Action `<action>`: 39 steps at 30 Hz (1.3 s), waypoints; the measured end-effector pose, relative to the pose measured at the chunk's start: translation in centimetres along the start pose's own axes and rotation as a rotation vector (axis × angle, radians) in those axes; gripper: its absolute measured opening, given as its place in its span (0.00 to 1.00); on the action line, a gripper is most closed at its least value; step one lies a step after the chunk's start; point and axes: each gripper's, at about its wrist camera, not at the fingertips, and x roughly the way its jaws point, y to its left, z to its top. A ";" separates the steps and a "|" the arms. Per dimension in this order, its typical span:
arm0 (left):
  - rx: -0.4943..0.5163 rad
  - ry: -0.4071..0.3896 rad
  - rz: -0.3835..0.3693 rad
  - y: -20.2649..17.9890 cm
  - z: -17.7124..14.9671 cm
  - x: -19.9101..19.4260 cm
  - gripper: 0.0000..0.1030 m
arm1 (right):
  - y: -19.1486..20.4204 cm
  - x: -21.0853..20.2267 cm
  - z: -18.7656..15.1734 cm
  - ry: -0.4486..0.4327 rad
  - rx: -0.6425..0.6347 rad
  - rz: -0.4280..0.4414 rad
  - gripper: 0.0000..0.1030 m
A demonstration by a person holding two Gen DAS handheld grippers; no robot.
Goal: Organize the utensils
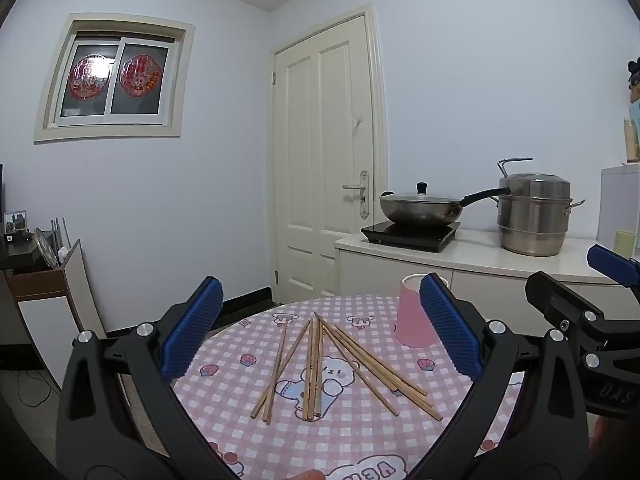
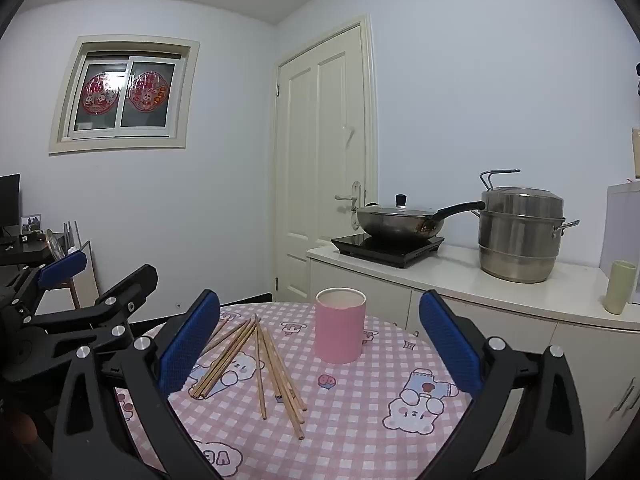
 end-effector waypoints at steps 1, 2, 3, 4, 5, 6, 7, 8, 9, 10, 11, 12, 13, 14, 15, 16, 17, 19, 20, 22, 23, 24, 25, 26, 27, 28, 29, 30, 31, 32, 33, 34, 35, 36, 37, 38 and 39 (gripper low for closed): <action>0.003 -0.001 0.002 0.0 0.0 0.0 0.94 | 0.0 0.0 0.0 -0.001 -0.002 -0.001 0.93; 0.006 -0.003 0.005 -0.1 0.0 0.0 0.94 | 0.0 0.0 0.0 -0.001 -0.002 -0.002 0.93; 0.010 -0.004 0.008 -0.2 0.0 0.0 0.94 | 0.0 0.0 0.0 -0.001 -0.002 -0.003 0.93; 0.000 0.000 0.004 -0.2 -0.1 0.0 0.94 | 0.0 0.0 0.0 -0.001 0.002 -0.002 0.93; 0.001 -0.001 0.004 -0.3 -0.1 0.0 0.94 | 0.0 0.0 0.0 -0.002 0.002 -0.003 0.93; 0.002 -0.002 0.004 -0.3 -0.1 0.0 0.94 | 0.0 0.0 0.0 0.001 0.004 -0.002 0.93; 0.002 -0.003 0.005 -0.4 -0.1 0.0 0.94 | 0.0 0.0 0.0 0.000 0.005 -0.002 0.93; 0.003 -0.004 0.005 -0.4 -0.1 0.0 0.94 | 0.0 0.0 0.0 -0.001 0.005 -0.002 0.93; 0.001 -0.003 0.002 -0.2 0.0 0.0 0.94 | 0.0 0.0 0.0 0.000 0.005 -0.001 0.93; 0.002 -0.003 0.004 -0.3 0.0 0.0 0.94 | 0.0 0.1 0.0 0.000 0.005 0.000 0.93; 0.004 -0.004 0.006 -0.3 0.0 0.0 0.94 | 0.0 0.1 0.0 0.002 0.006 0.000 0.93; 0.005 -0.003 0.007 -0.3 0.0 0.0 0.94 | 0.0 0.1 -0.5 0.003 0.007 0.001 0.93; 0.006 -0.003 0.008 -0.3 0.0 0.0 0.94 | 0.0 0.1 -0.5 0.003 0.008 0.001 0.93; 0.006 -0.002 0.009 -0.3 0.0 0.0 0.94 | 0.1 0.2 -0.5 0.004 0.009 0.001 0.93; 0.006 -0.003 0.009 -0.3 0.0 -0.1 0.94 | 0.1 0.3 -0.5 0.004 0.009 0.002 0.93; 0.006 -0.002 0.008 -0.3 0.1 -0.1 0.94 | 0.1 0.1 -0.3 0.004 0.010 0.003 0.93; 0.006 -0.002 0.008 -0.3 0.1 -0.1 0.94 | -0.1 0.3 -0.3 0.004 0.010 0.003 0.93; 0.006 -0.002 0.008 -0.2 0.1 -0.1 0.94 | -0.1 0.3 -0.2 0.005 0.011 0.003 0.93; 0.006 -0.002 0.008 -0.2 0.1 0.0 0.94 | -0.1 0.3 -0.2 0.005 0.012 0.003 0.93; 0.006 -0.003 0.007 -0.2 0.1 -0.1 0.94 | -0.1 0.3 -0.2 0.005 0.013 0.003 0.93; 0.006 -0.002 0.006 -0.2 0.1 -0.1 0.94 | -0.1 0.3 -0.2 0.006 0.013 0.003 0.93; 0.007 -0.003 0.007 -0.3 0.1 -0.1 0.94 | -0.1 0.3 -0.2 0.006 0.014 0.004 0.93; 0.007 -0.004 0.008 -0.2 0.0 -0.1 0.94 | -0.1 0.3 -0.2 0.006 0.014 0.004 0.93; 0.006 -0.003 0.008 -0.2 0.0 -0.1 0.94 | -0.1 0.3 -0.2 0.006 0.013 0.004 0.93; 0.006 -0.002 0.008 -0.2 0.0 -0.1 0.94 | -0.1 0.3 -0.2 0.006 0.013 0.004 0.93; 0.006 -0.003 0.006 -0.2 0.0 -0.1 0.94 | -0.1 0.3 -0.3 0.006 0.013 0.004 0.93; 0.005 -0.002 0.004 -0.2 0.0 -0.1 0.94 | -0.1 0.3 -0.3 0.005 0.012 0.003 0.93; 0.004 -0.001 0.004 -0.3 -0.2 0.2 0.94 | -0.1 0.4 -0.3 0.005 0.014 0.004 0.93; 0.004 -0.001 0.006 -0.4 -0.2 0.1 0.94 | -0.1 0.4 -0.2 0.006 0.014 0.004 0.93; 0.004 -0.002 0.007 -0.4 -0.2 0.2 0.94 | -0.2 0.5 -0.2 0.006 0.015 0.005 0.93; 0.005 -0.001 0.007 -0.4 -0.1 0.2 0.94 | -0.1 0.5 -0.3 0.006 0.015 0.005 0.93; 0.006 -0.001 0.008 -0.4 -0.1 0.2 0.94 | -0.1 0.4 -0.3 0.006 0.014 0.004 0.93; 0.006 0.000 0.008 -0.4 -0.1 0.3 0.94 | -0.1 0.4 -0.3 0.007 0.015 0.004 0.93; 0.005 0.001 0.007 -0.3 -0.1 0.3 0.94 | -0.1 0.4 -0.2 0.007 0.015 0.003 0.93; 0.004 0.000 0.007 -0.3 -0.1 0.3 0.94 | -0.1 0.4 -0.2 0.006 0.014 0.003 0.93; 0.004 0.001 0.006 -0.3 -0.1 0.3 0.94 | -0.1 0.4 -0.2 0.006 0.013 0.002 0.93; 0.004 0.001 0.007 -0.2 -0.1 0.3 0.94 | -0.1 0.4 -0.2 0.007 0.013 0.002 0.93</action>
